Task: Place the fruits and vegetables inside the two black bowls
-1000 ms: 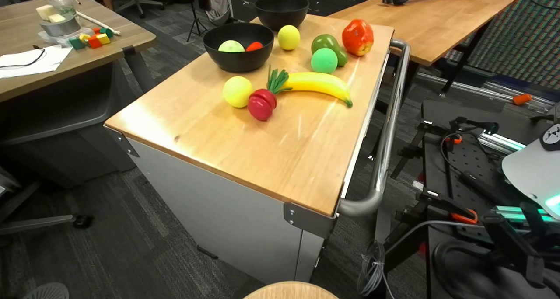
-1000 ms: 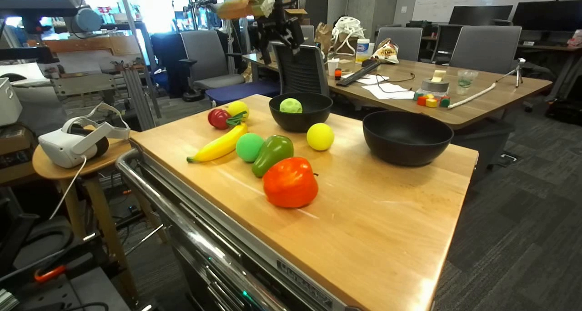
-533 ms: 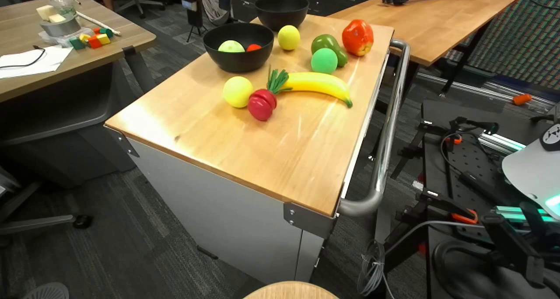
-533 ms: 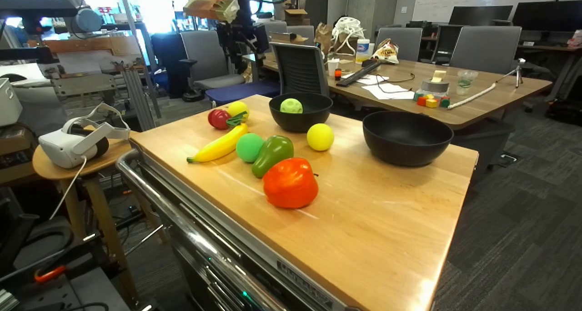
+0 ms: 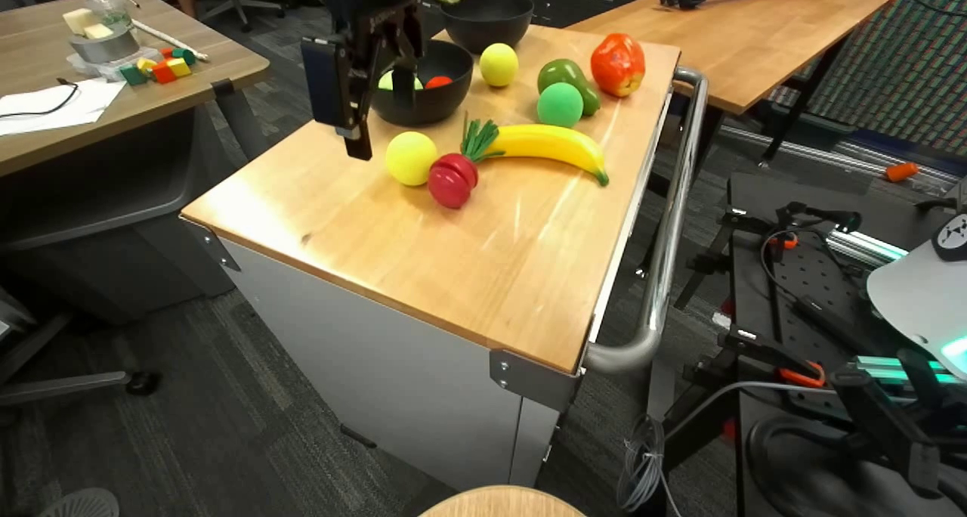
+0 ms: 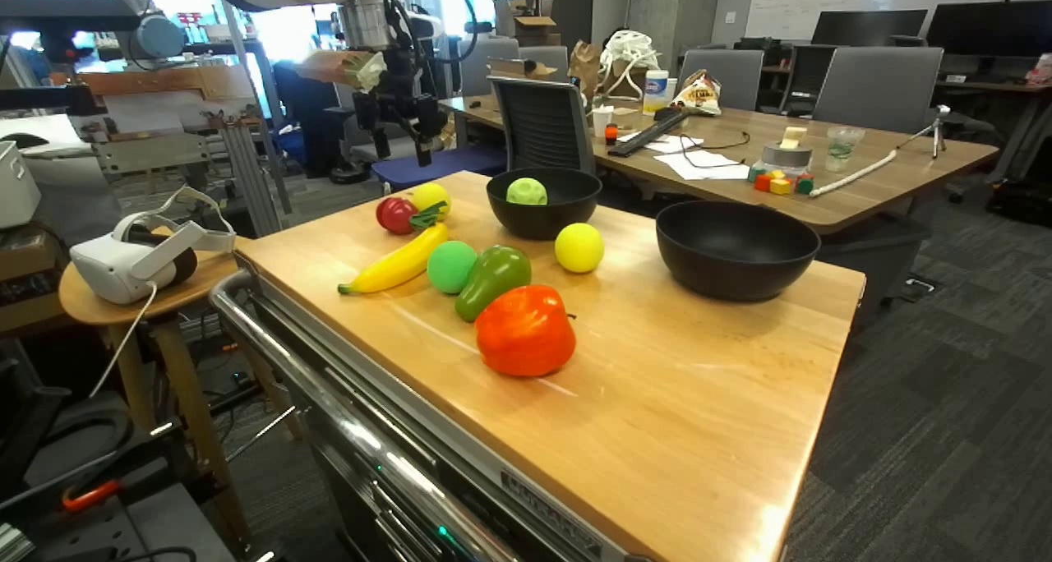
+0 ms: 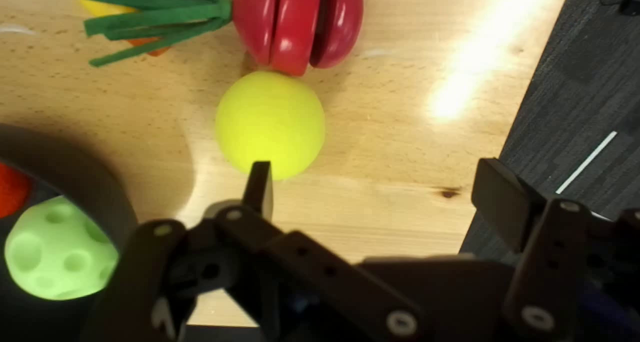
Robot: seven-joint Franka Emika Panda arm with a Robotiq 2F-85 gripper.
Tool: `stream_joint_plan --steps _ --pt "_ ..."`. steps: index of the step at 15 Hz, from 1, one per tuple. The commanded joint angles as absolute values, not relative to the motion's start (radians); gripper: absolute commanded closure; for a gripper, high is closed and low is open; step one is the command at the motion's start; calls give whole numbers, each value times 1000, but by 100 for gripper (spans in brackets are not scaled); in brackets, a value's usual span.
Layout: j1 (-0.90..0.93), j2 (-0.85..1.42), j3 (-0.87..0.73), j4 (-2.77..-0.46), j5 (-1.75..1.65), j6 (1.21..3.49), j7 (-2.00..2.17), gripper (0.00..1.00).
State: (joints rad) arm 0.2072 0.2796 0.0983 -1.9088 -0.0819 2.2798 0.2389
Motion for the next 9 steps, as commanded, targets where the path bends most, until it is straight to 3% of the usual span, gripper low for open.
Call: stream_joint_plan --steps 1,9 --pt "234 294 72 -1938 -197 2334 328 0" --pt "257 355 16 -1948 -384 2405 480 0"
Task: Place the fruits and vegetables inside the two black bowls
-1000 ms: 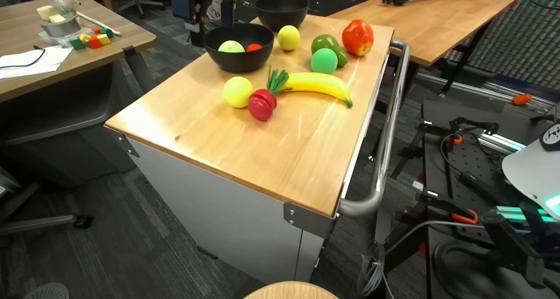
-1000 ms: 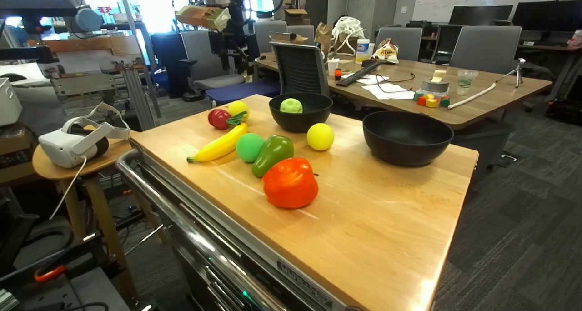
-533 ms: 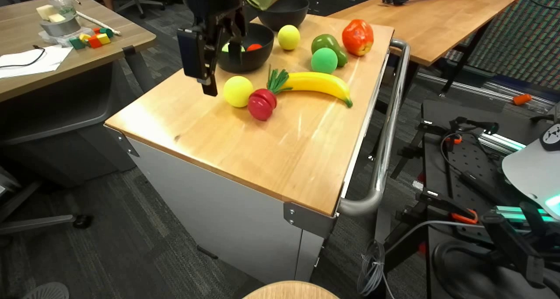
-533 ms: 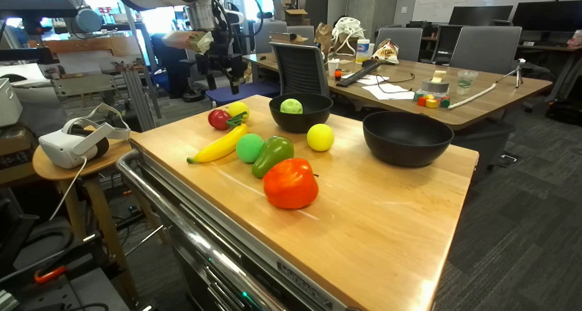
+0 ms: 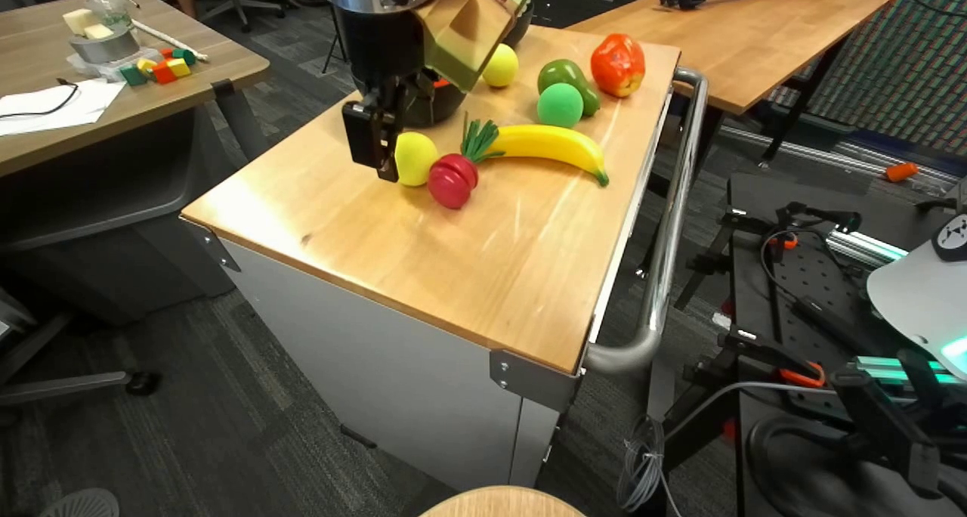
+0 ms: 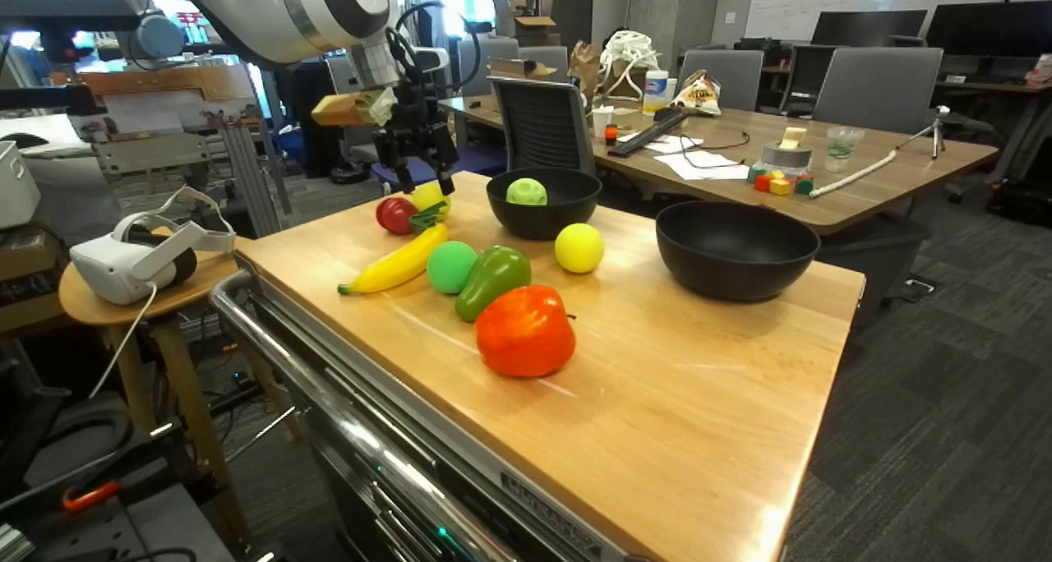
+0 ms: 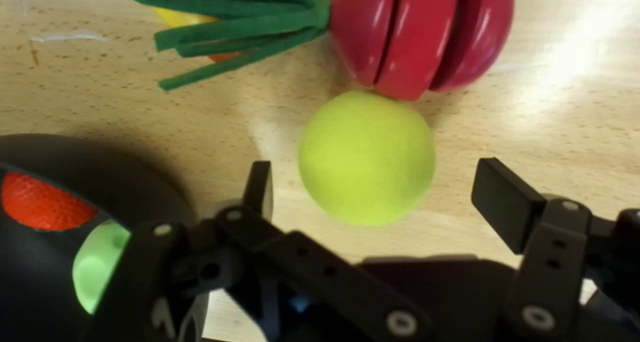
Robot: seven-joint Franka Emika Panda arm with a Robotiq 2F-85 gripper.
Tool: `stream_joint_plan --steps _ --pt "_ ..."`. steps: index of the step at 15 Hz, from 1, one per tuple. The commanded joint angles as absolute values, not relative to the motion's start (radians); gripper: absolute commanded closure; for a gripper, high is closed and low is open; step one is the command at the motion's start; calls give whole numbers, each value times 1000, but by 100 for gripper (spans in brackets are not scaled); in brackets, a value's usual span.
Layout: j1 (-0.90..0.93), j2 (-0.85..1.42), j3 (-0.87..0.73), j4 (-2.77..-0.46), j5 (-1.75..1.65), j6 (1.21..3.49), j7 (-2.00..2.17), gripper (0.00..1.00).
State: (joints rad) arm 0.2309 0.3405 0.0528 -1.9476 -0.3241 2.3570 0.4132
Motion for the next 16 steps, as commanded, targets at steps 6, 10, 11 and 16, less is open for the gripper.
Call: stream_joint_plan --steps 6,10,11,16 --pt "264 388 -20 -1942 -433 2415 534 31" --pt "252 373 -10 -1940 -387 2409 512 64" --pt "248 362 -6 -1940 -374 2407 501 69" --pt "275 256 -55 -1890 -572 2370 514 75"
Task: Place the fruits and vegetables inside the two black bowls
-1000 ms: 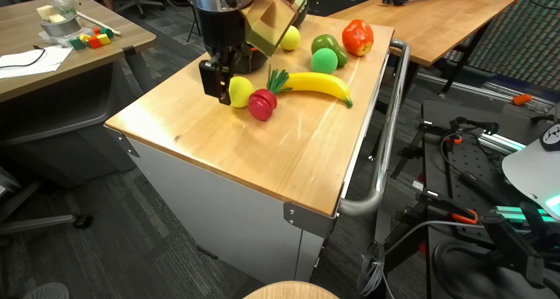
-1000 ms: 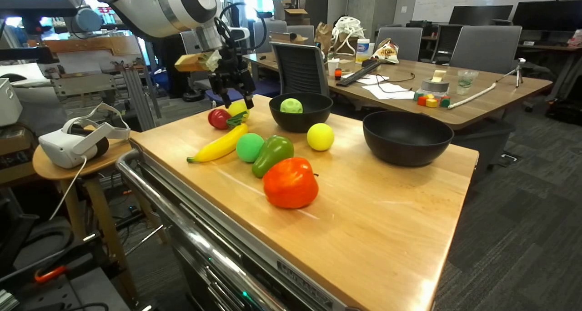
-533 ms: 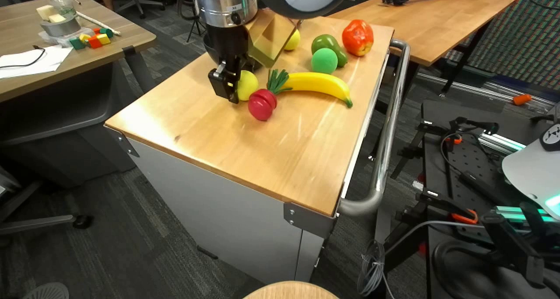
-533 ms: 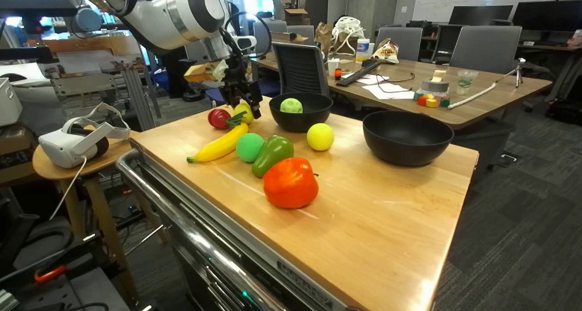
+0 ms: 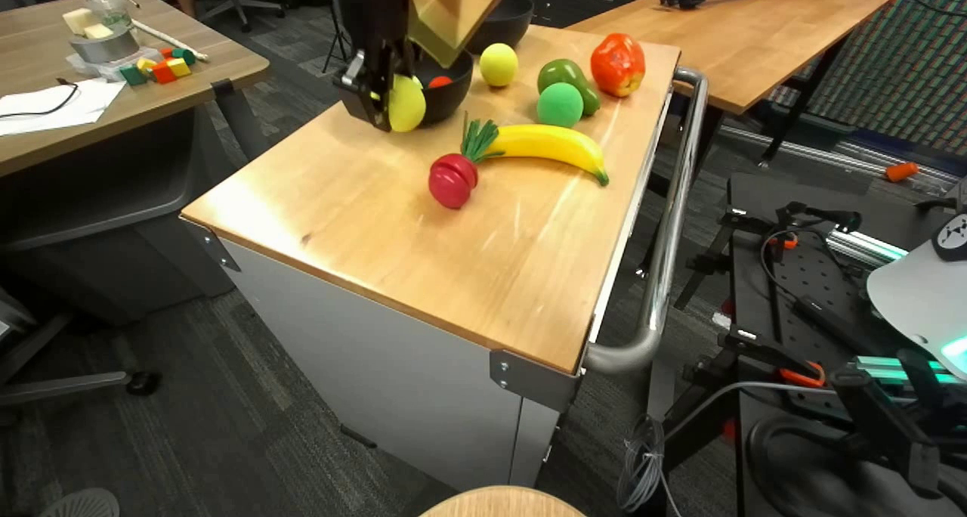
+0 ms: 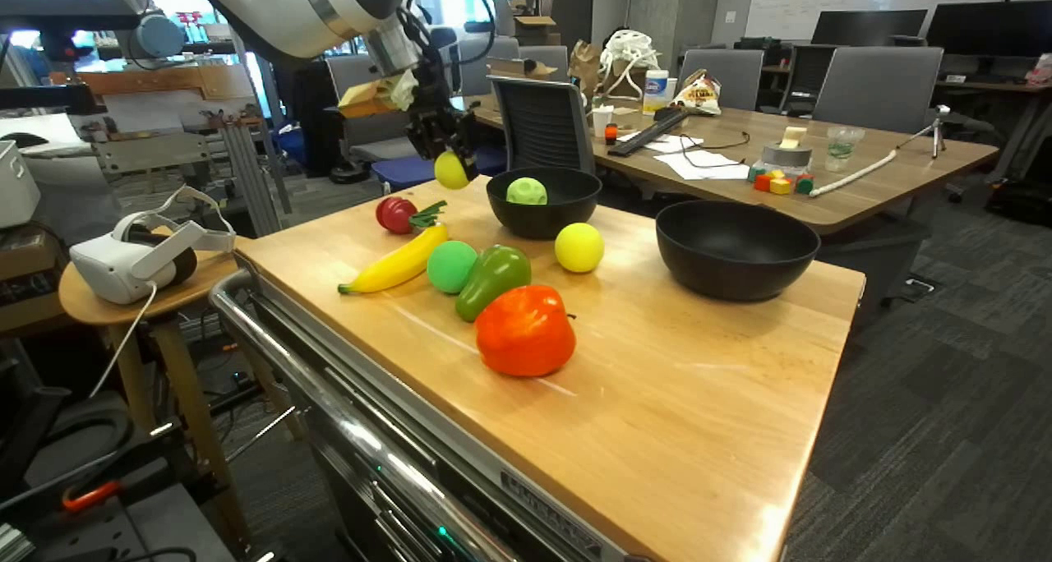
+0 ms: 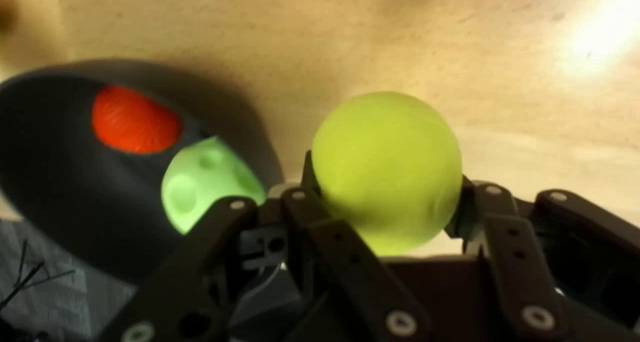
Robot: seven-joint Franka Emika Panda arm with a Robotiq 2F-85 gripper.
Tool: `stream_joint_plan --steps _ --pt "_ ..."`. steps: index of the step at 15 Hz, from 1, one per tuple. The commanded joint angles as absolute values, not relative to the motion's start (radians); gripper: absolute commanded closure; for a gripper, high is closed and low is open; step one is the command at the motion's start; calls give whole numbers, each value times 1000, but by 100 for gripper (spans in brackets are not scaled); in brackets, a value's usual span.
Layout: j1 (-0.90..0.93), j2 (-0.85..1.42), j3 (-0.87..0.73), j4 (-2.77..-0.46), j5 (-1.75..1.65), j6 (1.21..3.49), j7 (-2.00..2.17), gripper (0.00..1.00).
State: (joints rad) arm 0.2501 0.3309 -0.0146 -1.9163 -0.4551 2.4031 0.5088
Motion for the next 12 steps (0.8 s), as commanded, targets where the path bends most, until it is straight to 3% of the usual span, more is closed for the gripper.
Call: stream_joint_plan --steps 1,12 --pt "263 249 -55 -1871 -601 2367 506 75" --pt "148 343 -64 -1812 -572 2364 476 75"
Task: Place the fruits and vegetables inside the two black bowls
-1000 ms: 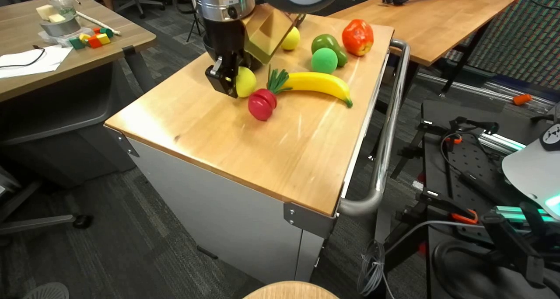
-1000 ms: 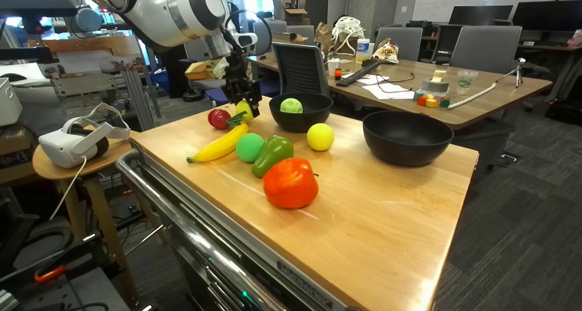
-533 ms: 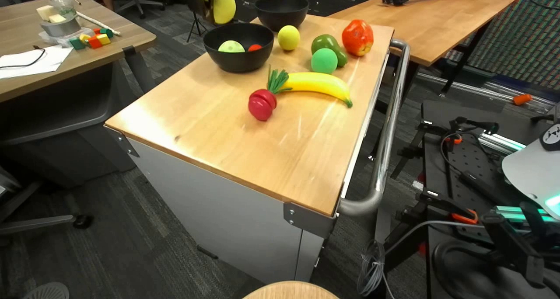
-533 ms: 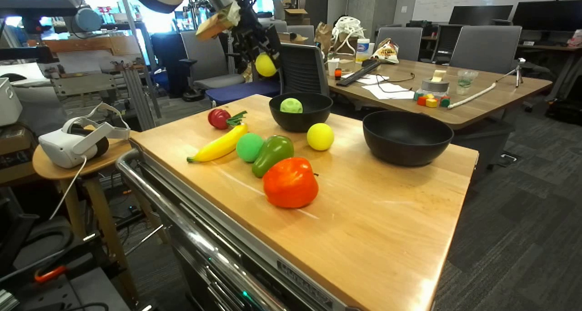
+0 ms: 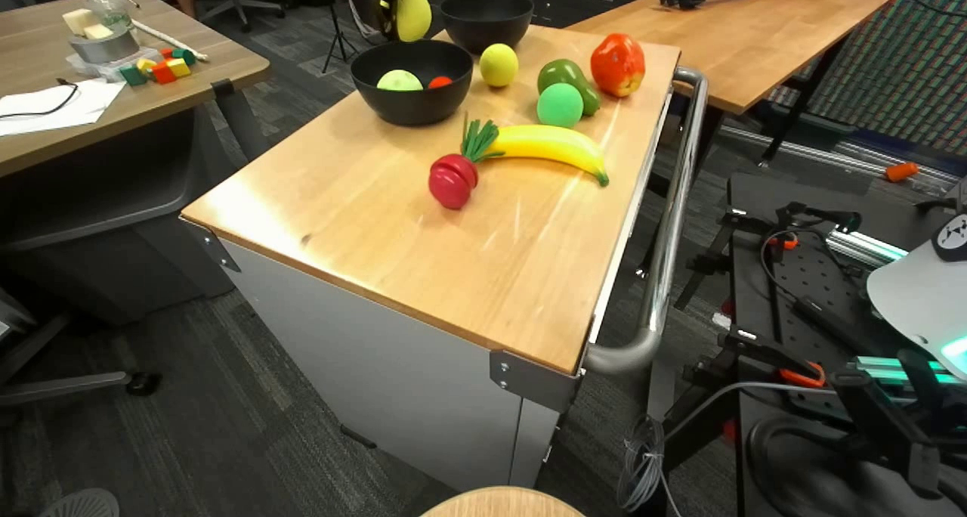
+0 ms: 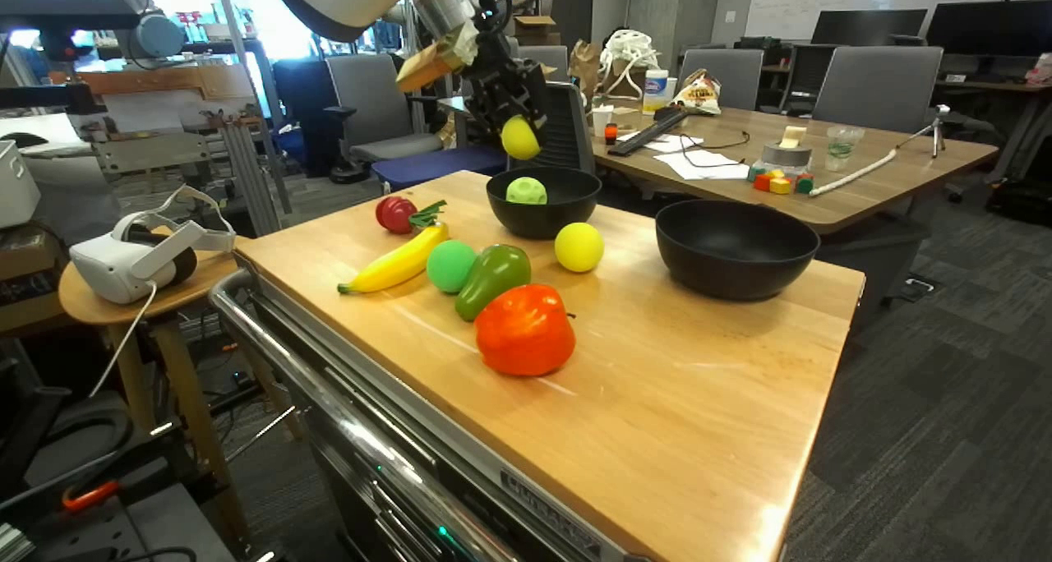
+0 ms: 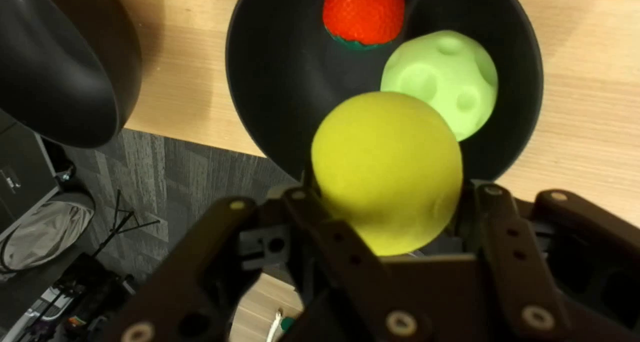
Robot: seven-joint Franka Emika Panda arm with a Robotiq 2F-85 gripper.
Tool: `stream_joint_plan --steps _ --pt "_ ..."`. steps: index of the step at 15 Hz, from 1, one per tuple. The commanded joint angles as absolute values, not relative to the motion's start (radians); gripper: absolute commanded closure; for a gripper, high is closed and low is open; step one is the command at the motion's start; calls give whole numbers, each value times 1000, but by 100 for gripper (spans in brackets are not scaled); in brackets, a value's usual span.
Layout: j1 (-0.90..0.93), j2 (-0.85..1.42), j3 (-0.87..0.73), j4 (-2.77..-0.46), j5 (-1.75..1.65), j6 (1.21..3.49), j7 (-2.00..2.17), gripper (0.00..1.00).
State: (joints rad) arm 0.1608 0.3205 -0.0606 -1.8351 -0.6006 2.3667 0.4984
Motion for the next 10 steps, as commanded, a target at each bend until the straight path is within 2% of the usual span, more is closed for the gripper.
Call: stream_joint_plan --steps 1,2,3,6,10 --pt "145 343 -67 -1820 -573 2370 478 75" --pt "138 337 -65 -1831 -559 2375 473 42" --pt "126 320 -59 -1850 -531 2385 461 23" --pt "93 250 -43 -1926 -380 2427 424 2" --pt "58 84 -35 -2127 -152 2520 417 0"
